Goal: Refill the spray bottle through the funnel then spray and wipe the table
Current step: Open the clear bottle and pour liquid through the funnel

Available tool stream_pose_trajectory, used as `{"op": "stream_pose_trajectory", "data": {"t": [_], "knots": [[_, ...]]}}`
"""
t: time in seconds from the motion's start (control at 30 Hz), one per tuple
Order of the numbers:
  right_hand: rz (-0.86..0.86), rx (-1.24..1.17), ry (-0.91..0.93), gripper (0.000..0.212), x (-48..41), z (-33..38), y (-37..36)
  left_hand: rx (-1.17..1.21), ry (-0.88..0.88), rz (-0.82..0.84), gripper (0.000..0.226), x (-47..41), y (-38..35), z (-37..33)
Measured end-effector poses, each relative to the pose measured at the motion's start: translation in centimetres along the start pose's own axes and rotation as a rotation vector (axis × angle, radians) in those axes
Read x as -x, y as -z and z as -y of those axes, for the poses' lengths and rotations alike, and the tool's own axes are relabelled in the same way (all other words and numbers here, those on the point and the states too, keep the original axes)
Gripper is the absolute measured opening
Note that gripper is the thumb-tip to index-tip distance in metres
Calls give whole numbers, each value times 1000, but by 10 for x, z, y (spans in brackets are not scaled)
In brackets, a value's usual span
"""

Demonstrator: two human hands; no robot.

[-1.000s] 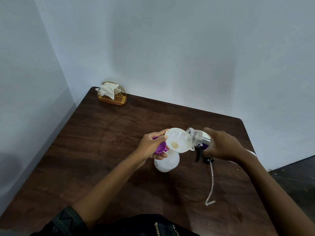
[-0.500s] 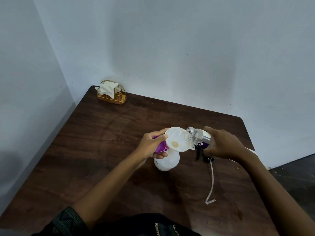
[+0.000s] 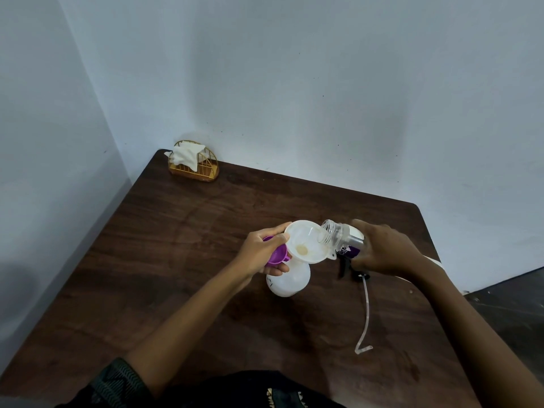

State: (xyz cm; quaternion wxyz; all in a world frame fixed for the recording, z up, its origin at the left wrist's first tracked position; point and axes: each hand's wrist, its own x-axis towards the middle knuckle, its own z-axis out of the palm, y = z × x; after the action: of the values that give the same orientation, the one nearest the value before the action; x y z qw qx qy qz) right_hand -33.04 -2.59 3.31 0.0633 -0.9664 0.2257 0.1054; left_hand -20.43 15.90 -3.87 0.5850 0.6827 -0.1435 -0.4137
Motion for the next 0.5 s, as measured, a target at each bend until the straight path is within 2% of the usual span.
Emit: {"op": "stream_pose_trajectory", "data": {"t": [0.5], "knots": [[8, -2, 5, 35, 0, -1, 0, 5, 13, -7, 42, 0, -1, 0]]}}
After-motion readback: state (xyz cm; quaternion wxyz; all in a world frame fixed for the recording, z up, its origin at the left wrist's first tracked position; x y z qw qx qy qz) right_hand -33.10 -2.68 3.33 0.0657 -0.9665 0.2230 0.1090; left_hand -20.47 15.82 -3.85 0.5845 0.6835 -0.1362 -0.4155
